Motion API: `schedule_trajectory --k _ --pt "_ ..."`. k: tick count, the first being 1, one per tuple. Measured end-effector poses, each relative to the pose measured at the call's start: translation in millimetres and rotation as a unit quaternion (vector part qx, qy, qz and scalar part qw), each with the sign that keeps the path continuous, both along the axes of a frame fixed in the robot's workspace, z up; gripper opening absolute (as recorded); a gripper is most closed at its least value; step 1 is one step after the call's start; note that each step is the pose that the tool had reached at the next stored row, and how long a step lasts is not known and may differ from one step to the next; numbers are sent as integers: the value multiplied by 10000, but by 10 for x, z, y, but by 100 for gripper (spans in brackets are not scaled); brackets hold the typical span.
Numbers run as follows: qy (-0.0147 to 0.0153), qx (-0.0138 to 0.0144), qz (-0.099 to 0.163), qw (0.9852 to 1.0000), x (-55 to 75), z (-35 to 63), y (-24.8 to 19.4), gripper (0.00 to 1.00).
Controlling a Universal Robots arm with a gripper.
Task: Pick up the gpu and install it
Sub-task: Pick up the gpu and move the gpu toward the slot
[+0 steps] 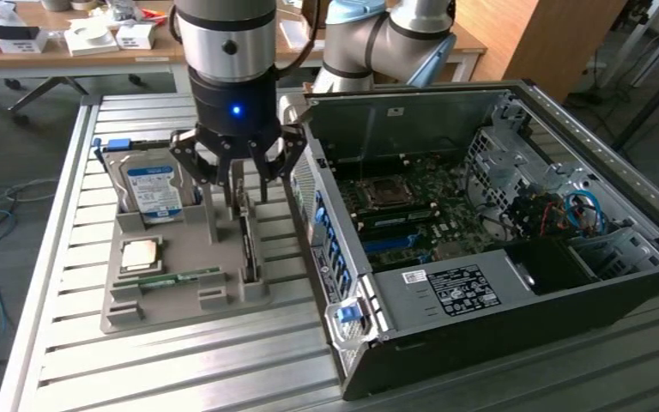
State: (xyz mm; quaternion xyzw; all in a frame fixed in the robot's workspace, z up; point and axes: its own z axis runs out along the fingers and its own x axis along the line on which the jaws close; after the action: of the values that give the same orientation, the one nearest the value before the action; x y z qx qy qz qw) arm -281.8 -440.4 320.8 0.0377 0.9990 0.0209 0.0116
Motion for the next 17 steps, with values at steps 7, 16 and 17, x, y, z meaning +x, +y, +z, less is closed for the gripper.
schedule_trajectory --k 7,16,17 --pt "0 0 0 10000 0 -127 0 47" --pt "0 0 0 10000 0 -291 0 47" --pt "1 0 -1 10000 0 -309 0 47"
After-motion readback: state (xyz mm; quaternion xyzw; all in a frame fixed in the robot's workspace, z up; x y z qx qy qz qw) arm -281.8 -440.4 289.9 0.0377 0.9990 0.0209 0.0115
